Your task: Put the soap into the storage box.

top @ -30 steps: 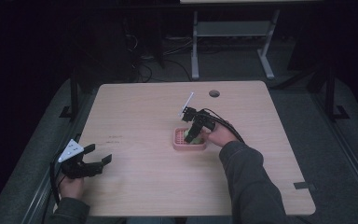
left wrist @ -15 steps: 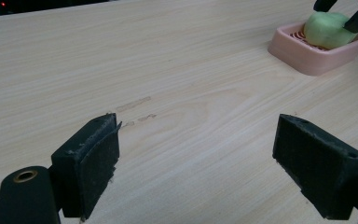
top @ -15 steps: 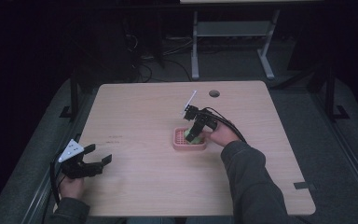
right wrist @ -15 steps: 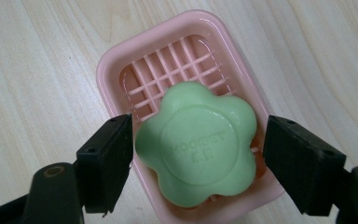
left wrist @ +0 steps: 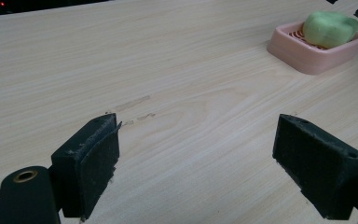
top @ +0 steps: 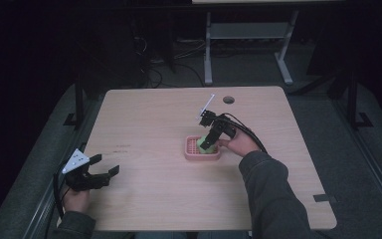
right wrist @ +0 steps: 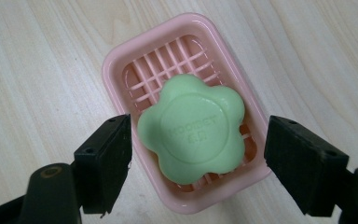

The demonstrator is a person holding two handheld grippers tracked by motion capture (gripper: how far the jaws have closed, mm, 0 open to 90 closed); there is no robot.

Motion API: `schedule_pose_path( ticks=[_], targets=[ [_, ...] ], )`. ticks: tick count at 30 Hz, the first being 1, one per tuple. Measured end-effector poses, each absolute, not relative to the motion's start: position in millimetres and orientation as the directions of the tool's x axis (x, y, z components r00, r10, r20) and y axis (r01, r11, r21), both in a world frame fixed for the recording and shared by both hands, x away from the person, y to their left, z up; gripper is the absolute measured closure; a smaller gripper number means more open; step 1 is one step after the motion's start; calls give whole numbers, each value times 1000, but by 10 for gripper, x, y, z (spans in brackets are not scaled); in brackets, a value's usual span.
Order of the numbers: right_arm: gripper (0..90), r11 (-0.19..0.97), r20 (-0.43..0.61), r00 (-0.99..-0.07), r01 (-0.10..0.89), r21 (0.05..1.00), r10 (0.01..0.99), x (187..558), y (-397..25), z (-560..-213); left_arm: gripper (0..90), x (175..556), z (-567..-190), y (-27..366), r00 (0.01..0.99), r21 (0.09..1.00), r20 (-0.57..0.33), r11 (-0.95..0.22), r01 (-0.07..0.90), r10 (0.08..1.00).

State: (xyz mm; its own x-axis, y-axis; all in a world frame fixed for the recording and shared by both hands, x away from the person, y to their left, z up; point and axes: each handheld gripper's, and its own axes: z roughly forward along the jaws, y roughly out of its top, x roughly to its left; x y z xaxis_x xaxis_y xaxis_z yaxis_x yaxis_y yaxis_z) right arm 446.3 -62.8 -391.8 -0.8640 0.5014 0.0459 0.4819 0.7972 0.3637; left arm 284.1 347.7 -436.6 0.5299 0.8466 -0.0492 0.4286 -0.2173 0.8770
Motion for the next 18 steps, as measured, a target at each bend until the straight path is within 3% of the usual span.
schedule_pose_path(
  ticks=[18],
  targets=[
    [217,789,28,-858,483,380,512,4375,-786,-3814,139,2836,-4372,3467,532,874,-49,-222,433,845]
  ],
)
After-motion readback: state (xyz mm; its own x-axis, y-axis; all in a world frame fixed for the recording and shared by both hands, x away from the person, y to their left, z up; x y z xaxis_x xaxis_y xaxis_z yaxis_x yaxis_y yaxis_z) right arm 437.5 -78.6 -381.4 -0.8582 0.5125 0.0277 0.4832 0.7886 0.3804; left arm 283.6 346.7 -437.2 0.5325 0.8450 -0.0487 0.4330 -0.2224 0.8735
